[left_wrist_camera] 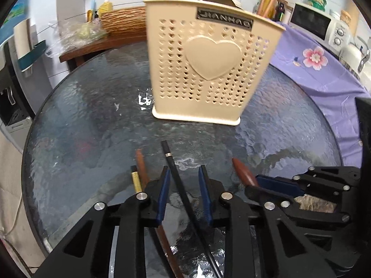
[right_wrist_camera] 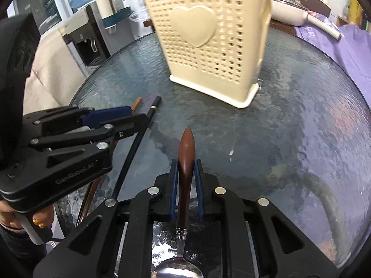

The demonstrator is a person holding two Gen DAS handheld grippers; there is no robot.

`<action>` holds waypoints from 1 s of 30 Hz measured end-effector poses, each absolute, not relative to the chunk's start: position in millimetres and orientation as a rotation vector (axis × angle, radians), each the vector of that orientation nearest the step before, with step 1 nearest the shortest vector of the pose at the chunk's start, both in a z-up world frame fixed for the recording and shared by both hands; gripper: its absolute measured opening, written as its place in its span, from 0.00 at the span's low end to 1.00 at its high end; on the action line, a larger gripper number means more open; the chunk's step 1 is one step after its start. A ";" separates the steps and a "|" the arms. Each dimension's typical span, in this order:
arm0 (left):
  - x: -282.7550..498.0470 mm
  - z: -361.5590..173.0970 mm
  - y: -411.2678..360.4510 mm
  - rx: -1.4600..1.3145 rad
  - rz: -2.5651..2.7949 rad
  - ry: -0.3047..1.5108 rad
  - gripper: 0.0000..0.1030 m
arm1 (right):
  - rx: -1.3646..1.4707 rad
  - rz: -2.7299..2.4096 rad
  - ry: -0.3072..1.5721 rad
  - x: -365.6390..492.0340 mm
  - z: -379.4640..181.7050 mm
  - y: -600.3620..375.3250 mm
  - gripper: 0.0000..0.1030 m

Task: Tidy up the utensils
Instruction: 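Grasp the black chopstick with the left tool while the right tool grasps the brown-handled metal spoon, then carry the black chopstick over the holder with the left tool while the right tool carries the spoon there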

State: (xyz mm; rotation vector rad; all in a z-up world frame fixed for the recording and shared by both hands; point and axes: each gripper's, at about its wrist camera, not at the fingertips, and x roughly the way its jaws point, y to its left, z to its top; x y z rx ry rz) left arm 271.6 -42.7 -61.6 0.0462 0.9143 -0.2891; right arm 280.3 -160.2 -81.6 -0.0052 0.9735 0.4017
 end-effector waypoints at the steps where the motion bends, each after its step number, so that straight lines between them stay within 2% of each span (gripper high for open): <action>1: 272.0 -63.3 -44.3 0.051 -0.286 0.919 0.23 | -0.003 0.399 0.970 280.2 -80.5 -162.3 0.15; 11: 278.7 -75.1 -50.8 0.081 -0.251 0.960 0.22 | 0.014 0.384 0.946 274.1 -73.4 -164.6 0.15; 17: 279.9 -77.9 -53.0 0.095 -0.240 0.955 0.16 | 0.021 0.385 0.942 273.0 -72.6 -168.2 0.15; 20: 282.1 -78.4 -54.4 0.102 -0.229 0.948 0.09 | 0.021 0.381 0.940 272.0 -71.4 -166.8 0.15; 30: 288.9 -76.1 -51.7 0.028 -0.247 0.941 0.07 | 0.042 0.376 0.922 268.9 -65.4 -171.5 0.15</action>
